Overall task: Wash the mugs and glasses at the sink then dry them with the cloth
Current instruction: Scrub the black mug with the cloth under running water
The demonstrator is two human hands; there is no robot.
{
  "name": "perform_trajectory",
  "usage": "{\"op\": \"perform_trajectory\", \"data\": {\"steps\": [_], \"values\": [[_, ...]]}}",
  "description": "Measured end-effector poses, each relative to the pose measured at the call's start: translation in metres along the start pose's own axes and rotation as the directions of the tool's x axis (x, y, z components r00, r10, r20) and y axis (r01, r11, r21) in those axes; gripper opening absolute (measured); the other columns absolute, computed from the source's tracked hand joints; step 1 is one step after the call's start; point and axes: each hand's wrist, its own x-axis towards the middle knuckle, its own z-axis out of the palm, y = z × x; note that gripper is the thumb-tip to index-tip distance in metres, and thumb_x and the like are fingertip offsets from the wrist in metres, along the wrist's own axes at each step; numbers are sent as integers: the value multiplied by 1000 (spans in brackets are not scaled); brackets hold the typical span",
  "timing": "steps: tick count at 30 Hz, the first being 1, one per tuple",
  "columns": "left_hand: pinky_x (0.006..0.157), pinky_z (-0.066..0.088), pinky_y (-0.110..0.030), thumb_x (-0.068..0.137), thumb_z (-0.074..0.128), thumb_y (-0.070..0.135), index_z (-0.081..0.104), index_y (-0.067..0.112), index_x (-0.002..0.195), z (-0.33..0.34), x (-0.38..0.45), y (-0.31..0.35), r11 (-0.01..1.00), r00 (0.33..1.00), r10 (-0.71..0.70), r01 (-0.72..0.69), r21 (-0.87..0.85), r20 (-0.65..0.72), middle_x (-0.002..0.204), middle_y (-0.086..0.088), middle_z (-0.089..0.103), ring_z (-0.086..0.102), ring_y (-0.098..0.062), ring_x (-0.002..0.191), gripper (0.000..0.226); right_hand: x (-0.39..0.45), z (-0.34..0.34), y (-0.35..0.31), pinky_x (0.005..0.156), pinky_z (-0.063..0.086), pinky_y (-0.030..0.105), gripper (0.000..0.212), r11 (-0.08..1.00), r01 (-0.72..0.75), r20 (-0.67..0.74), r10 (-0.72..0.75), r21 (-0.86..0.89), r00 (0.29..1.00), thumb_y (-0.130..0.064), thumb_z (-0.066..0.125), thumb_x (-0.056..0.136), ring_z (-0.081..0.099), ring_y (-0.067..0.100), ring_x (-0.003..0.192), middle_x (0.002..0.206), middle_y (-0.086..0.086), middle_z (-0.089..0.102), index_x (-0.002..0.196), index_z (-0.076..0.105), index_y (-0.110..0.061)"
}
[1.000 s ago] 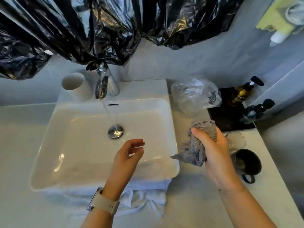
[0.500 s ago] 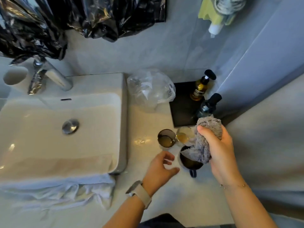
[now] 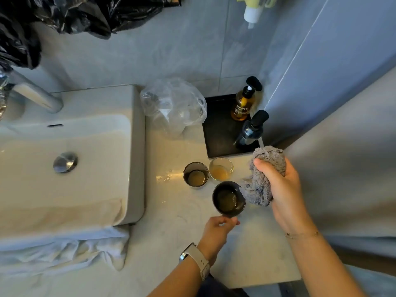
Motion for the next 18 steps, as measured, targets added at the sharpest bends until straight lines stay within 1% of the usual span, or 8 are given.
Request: {"op": "perform_trajectory", "data": {"steps": [3,4,7,9,12,14,15,18], "values": [[78,39,-11,99,56,31,66,8,97,-9,-2,-9,988,985,122,-108,110,-125,112,3,51,52,-6,100,25,-4,6,2,79,59,39,36,1000,-20,28,20,6,999,-27,77,80,70,20,99,108,2,72,114,67,-28],[79,37,-9,101,53,30,63,9,97,-17,-5,-10,977,975,168,-146,154,-143,112,3,47,50,-6,98,23,-6,10,3,79,59,38,39,1000,-24,40,24,4,999,-28,77,79,70,20,100,110,2,72,117,66,-28],[74,40,-10,106,41,24,57,12,91,-45,-17,-5,956,972,234,-226,189,-20,93,5,55,49,-4,78,24,-12,21,2,68,59,26,40,1000,-17,78,17,6,997,-28,77,79,70,13,97,108,-2,72,117,66,-30],[70,40,-11,107,38,20,54,12,86,-64,-24,-2,950,966,258,-259,176,30,80,4,51,45,-5,71,28,-18,30,2,67,58,23,38,1000,-10,100,9,8,995,-26,77,80,71,11,96,106,-4,73,116,67,-30],[71,41,-15,106,39,20,55,23,84,-90,-36,-3,936,954,293,-299,183,63,76,9,48,44,-1,69,28,-28,44,0,71,58,28,30,1000,13,122,-14,9,992,-23,75,82,71,14,97,105,-2,73,110,69,-31],[69,41,-15,106,40,21,58,36,80,-108,-48,-1,927,942,327,-335,171,73,71,16,49,45,1,66,35,-35,55,-3,77,58,34,23,1000,29,138,-30,12,990,-22,74,83,71,18,98,105,1,73,103,71,-34],[67,40,-15,106,40,21,58,39,76,-117,-54,2,920,934,350,-358,161,76,69,16,48,44,0,65,39,-39,61,-5,80,57,37,22,999,36,150,-38,15,988,-21,73,84,70,19,99,104,2,73,99,72,-36],[62,36,-16,102,45,28,55,39,67,-147,-76,20,899,907,416,-420,123,63,66,13,43,39,-4,63,38,-54,85,-12,81,57,40,19,998,41,166,-47,43,985,-19,72,85,71,21,97,101,3,74,95,73,-34]]}}
